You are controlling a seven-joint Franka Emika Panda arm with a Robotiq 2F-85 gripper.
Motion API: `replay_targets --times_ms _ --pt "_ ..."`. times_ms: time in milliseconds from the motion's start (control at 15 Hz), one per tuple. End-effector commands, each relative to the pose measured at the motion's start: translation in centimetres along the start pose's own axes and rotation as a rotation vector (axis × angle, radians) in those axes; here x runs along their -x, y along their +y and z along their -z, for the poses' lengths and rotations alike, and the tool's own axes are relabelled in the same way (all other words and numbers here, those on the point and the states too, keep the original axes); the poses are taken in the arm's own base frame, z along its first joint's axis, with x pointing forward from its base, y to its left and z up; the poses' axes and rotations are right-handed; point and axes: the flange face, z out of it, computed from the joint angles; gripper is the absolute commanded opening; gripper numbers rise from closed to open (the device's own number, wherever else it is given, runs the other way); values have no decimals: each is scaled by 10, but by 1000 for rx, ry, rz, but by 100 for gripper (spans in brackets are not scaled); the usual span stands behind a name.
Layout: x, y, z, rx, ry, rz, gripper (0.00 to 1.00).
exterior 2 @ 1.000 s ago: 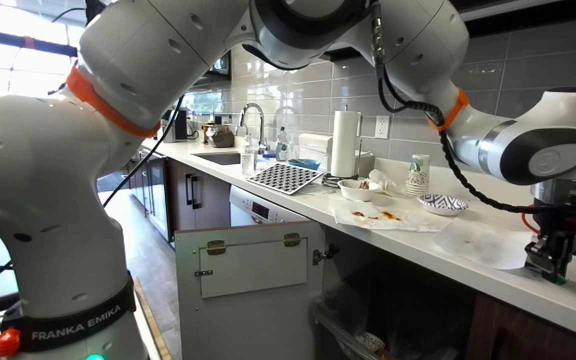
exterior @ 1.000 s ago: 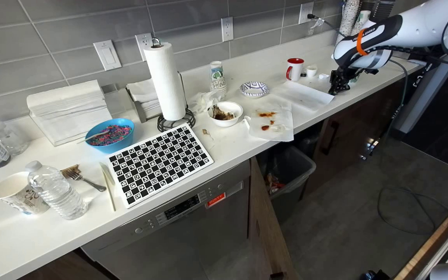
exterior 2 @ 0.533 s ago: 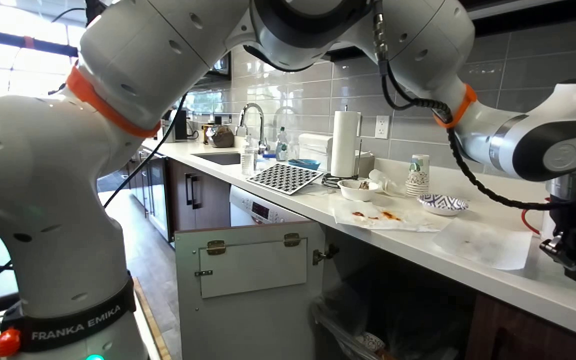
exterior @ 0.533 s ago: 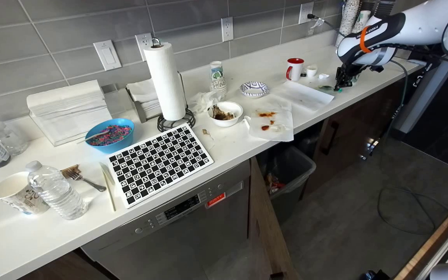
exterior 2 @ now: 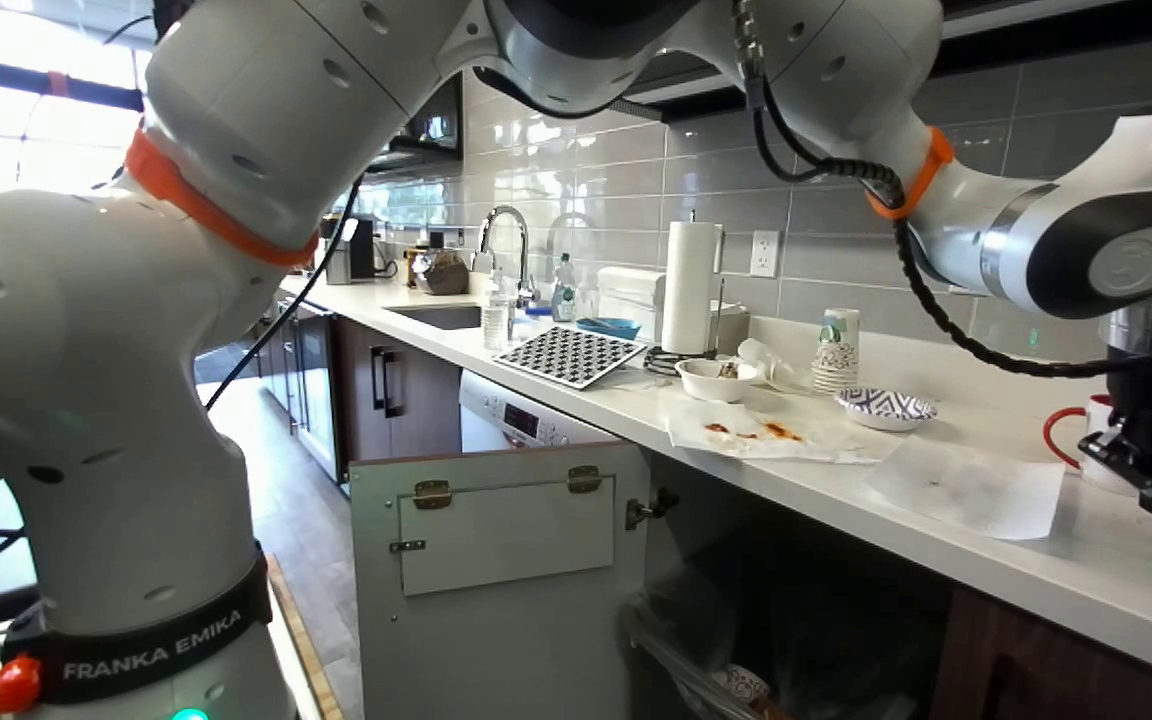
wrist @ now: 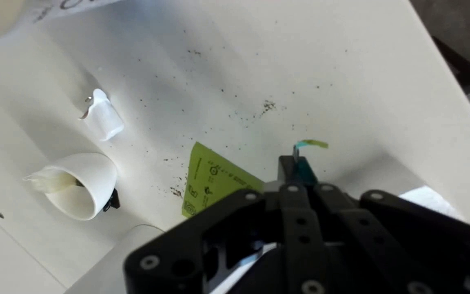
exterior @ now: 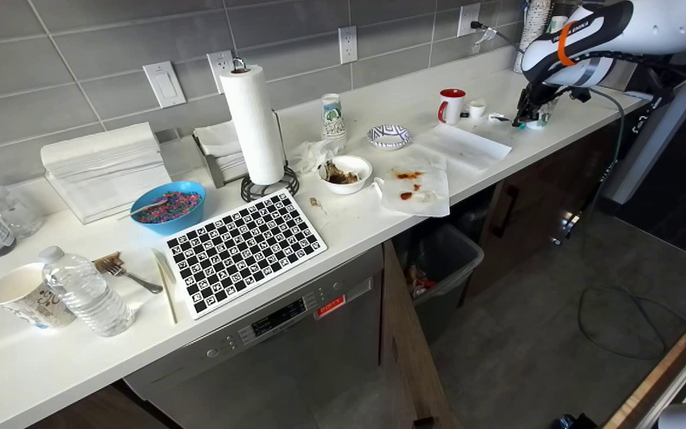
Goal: Put the green item in the bin
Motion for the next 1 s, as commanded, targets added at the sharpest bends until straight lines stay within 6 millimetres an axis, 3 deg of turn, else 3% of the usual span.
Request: replay_targets --times_ms 0,267,933 --pt "-7 -19 31 -10 34 -48 0" --pt "-11 -45 65 -41 110 -127 0" --pt "22 -167 127 -286 299 -328 0"
